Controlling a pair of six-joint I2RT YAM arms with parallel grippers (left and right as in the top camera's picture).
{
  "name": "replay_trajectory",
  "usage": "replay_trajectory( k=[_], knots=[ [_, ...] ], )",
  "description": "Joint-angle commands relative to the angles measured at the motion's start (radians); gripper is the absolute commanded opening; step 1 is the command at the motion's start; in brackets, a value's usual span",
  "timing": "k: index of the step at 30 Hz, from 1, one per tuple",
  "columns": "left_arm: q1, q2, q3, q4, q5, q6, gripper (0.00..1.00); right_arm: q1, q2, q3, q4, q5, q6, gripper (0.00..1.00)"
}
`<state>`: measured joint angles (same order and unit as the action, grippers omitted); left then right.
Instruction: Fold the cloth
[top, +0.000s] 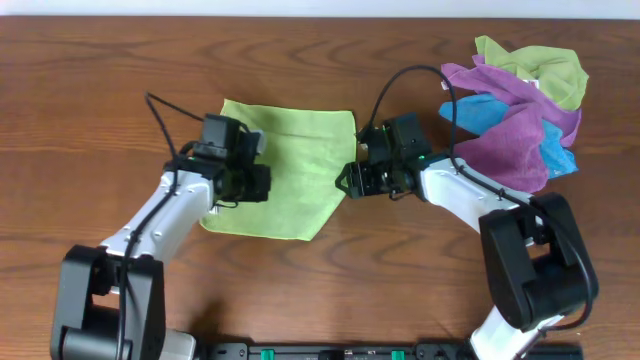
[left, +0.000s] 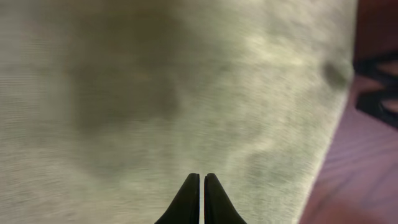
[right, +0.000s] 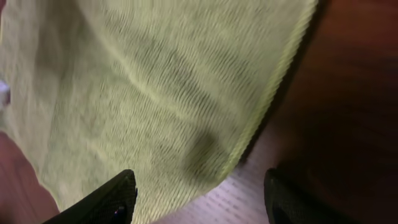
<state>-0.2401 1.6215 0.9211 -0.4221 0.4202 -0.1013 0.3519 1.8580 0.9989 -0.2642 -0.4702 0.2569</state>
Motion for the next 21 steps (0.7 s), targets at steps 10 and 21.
replay_trajectory(
  k=[10, 21],
  knots=[
    [-0.067, 0.135, -0.003, 0.099, -0.011, -0.021, 0.06, -0.007, 0.116, 0.001, 0.042, -0.101, 0.081, 0.66],
    [-0.066, 0.146, -0.003, 0.139, -0.089, -0.037, 0.06, 0.136, 0.147, 0.0, -0.122, -0.22, 0.072, 0.63]
  ],
)
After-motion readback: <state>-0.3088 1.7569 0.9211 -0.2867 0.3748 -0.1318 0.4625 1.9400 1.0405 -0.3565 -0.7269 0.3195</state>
